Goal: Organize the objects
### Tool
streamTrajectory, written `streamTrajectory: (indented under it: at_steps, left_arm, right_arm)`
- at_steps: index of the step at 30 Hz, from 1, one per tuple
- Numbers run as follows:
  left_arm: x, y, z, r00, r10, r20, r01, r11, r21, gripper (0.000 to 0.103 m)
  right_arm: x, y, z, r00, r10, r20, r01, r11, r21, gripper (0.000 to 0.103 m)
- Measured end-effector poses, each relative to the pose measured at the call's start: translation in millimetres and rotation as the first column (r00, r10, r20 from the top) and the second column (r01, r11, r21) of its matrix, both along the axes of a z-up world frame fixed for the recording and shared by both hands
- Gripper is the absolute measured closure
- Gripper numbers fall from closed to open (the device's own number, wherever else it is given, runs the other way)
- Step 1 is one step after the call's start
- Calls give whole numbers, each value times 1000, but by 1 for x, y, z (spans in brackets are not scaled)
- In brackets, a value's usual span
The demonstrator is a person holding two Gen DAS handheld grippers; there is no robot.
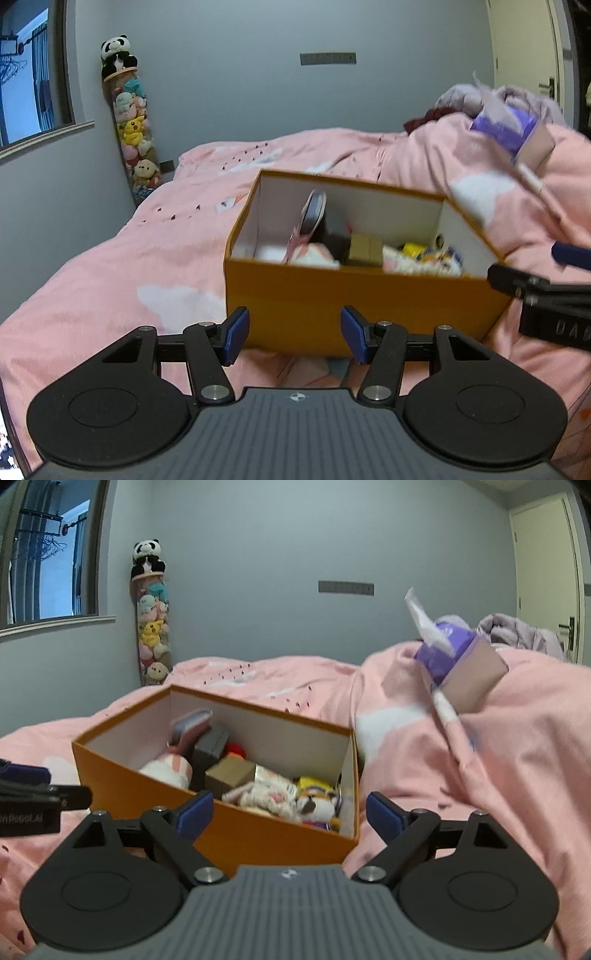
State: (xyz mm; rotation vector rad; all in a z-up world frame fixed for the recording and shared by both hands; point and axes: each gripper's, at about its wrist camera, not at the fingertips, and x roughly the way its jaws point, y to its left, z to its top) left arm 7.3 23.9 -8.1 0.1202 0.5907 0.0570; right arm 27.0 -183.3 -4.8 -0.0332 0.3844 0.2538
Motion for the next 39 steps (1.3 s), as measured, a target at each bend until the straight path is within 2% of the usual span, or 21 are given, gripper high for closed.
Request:
streamTrajectory:
  at_steps: [7, 23, 39]
  left_arm:
    - [-1, -2, -15, 999, 23, -29, -21, 999, 47, 39]
    - [-6, -8, -9, 999, 30, 37, -33, 996, 88, 39]
    - [-4, -11, -9, 999, 34, 31, -37, 994, 101, 39]
  right_arm:
    - [11, -1, -15, 998, -21, -52, 22, 1000, 17, 13]
    - [13, -2, -15, 999, -28, -33, 29, 999, 26, 13]
    - [17, -1, -17, 999, -30, -42, 31, 999, 18, 13]
